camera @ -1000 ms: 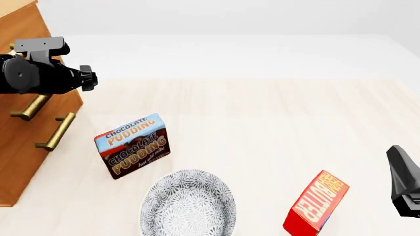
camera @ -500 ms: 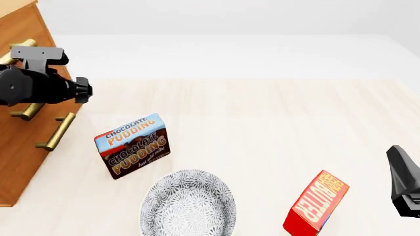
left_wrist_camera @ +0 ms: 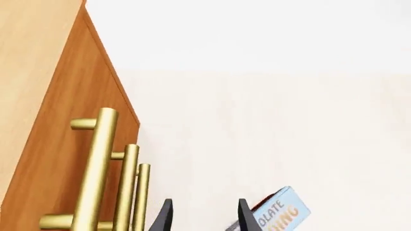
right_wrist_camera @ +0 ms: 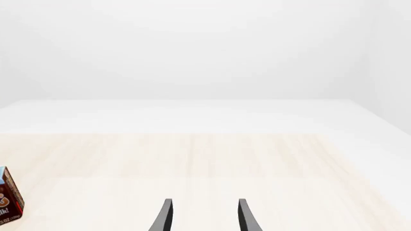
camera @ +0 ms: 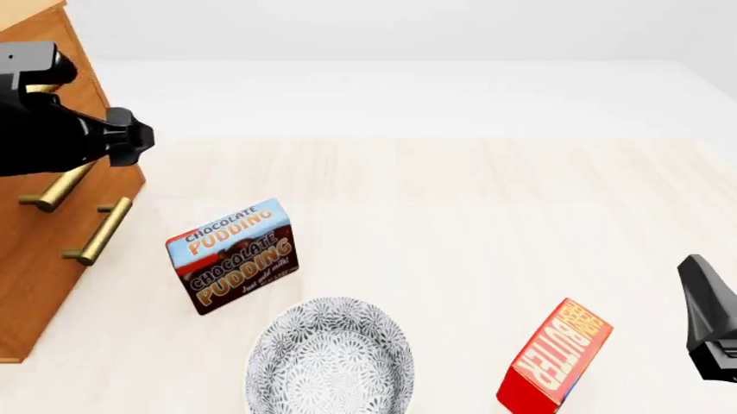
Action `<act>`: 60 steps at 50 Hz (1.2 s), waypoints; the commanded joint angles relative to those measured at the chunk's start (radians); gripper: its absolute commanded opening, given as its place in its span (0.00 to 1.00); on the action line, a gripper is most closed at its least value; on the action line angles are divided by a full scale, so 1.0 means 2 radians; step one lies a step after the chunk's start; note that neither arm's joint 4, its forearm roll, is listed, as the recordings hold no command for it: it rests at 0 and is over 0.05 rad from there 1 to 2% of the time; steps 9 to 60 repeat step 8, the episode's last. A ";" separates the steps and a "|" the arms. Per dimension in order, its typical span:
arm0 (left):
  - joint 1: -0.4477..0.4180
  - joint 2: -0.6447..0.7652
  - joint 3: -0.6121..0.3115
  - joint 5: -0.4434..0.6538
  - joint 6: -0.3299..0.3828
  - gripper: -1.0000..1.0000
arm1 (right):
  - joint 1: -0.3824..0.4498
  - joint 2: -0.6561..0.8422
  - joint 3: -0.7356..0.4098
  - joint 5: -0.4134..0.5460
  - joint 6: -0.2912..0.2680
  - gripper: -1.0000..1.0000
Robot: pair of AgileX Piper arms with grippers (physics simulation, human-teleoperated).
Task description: Put the butter at the front in the top drawer of the cabinet and close it.
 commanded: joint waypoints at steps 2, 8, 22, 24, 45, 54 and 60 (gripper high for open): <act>-0.042 -0.065 0.030 0.022 0.004 1.00 | 0.000 0.000 0.000 0.000 0.000 1.00; -0.073 -0.107 0.067 0.013 0.005 1.00 | 0.000 0.000 0.000 0.000 0.000 1.00; -0.073 -0.107 0.067 0.013 0.005 1.00 | 0.000 0.000 0.000 0.000 0.000 1.00; -0.073 -0.107 0.067 0.013 0.005 1.00 | 0.000 0.000 0.000 0.000 0.000 1.00; -0.073 -0.107 0.067 0.013 0.005 1.00 | 0.000 0.000 0.000 0.000 0.000 1.00; -0.073 -0.107 0.067 0.013 0.005 1.00 | 0.000 0.000 0.000 0.000 0.000 1.00; -0.073 -0.107 0.067 0.013 0.005 1.00 | 0.000 0.000 0.000 0.000 0.000 1.00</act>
